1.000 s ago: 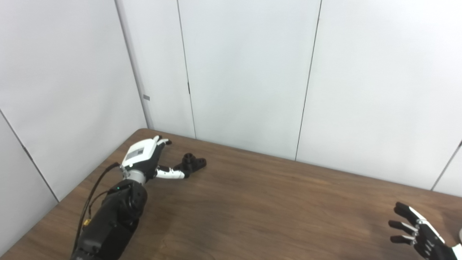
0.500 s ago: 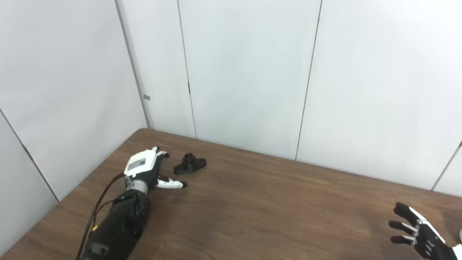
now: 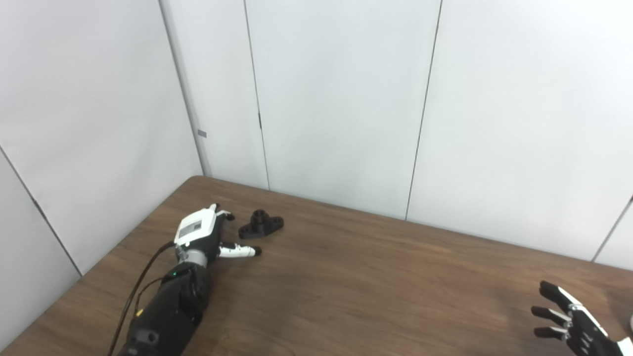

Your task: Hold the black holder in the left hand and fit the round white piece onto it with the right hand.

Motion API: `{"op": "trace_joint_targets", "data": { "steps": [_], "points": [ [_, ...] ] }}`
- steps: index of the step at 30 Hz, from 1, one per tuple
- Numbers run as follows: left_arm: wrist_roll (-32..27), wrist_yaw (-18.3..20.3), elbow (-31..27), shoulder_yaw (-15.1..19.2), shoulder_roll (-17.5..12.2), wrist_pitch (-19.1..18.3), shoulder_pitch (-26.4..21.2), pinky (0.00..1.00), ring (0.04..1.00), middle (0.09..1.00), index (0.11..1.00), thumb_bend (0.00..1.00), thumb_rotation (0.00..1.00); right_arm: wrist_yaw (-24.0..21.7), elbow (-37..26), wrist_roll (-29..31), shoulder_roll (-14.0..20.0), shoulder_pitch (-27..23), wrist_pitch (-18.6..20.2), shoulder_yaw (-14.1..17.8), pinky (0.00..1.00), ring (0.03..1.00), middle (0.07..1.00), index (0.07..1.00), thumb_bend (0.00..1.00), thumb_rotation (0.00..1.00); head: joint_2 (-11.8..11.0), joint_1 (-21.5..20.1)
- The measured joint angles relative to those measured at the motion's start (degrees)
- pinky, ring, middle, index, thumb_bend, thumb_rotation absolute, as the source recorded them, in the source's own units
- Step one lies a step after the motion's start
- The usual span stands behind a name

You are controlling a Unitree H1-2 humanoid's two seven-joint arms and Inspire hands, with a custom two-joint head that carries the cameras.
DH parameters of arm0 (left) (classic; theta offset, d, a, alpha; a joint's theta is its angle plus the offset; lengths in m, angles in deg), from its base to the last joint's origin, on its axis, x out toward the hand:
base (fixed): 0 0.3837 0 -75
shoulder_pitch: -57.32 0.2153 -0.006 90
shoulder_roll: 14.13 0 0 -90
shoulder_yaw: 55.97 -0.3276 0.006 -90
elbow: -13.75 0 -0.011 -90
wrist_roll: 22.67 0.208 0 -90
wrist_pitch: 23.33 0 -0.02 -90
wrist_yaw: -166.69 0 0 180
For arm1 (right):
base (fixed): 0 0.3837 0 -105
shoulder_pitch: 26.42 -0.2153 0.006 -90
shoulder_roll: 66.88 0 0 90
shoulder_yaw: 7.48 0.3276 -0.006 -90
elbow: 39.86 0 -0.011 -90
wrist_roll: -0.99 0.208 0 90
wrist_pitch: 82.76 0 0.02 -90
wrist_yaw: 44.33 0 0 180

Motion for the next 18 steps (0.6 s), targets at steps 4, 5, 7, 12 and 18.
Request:
{"op": "trace_joint_targets", "data": {
  "steps": [4, 5, 7, 12, 18],
  "points": [
    [-0.21, -1.21, 1.94, -0.71, 0.02, 0.56, -0.89, 0.91, 1.0, 0.99, 0.808, 0.92, 0.44, 0.01, -1.41, -0.61, -0.08, 0.29, 0.42, -0.31, 0.68, 0.796, 0.895, 0.874, 0.69, 0.0, 0.26, -0.09],
    [-0.21, -1.53, 2.63, -0.93, 0.02, 0.6, -1.12, 0.91, 1.0, 0.989, 0.807, 0.92, 0.44, 0.0, -1.41, -0.62, -0.11, 0.38, 0.42, -0.42, 0.68, 0.797, 0.897, 0.875, 0.69, 0.0, 0.26, -0.27],
    [-0.27, -1.85, 3.36, -1.17, 0.02, 0.59, -1.37, 0.91, 1.0, 0.987, 0.805, 0.92, 0.43, -0.2, -1.65, 0.02, -0.26, 0.89, 0.91, -0.51, 0.77, 0.84, 0.926, 0.901, 0.65, 0.0, 0.44, -0.44],
    [-0.6, -2.06, 4.71, -1.34, 0.02, 0.55, -1.9, 0.93, 1.0, 0.986, 0.8, 0.92, 0.42, -1.15, -4.03, 1.69, -0.77, 2.08, 3.68, -0.63, 0.83, 0.847, 0.912, 0.905, 0.66, 0.0, 0.79, -0.88],
    [-2.51, -2.11, 6.03, -1.37, 0.03, 0.52, -3.01, 0.98, 1.0, 0.994, 0.802, 0.92, 0.42, -1.14, -5.63, 1.71, -0.85, 2.32, 5.38, -0.6, 0.83, 0.847, 0.919, 0.906, 0.65, 0.0, 1.14, -0.97]
  ]
}}
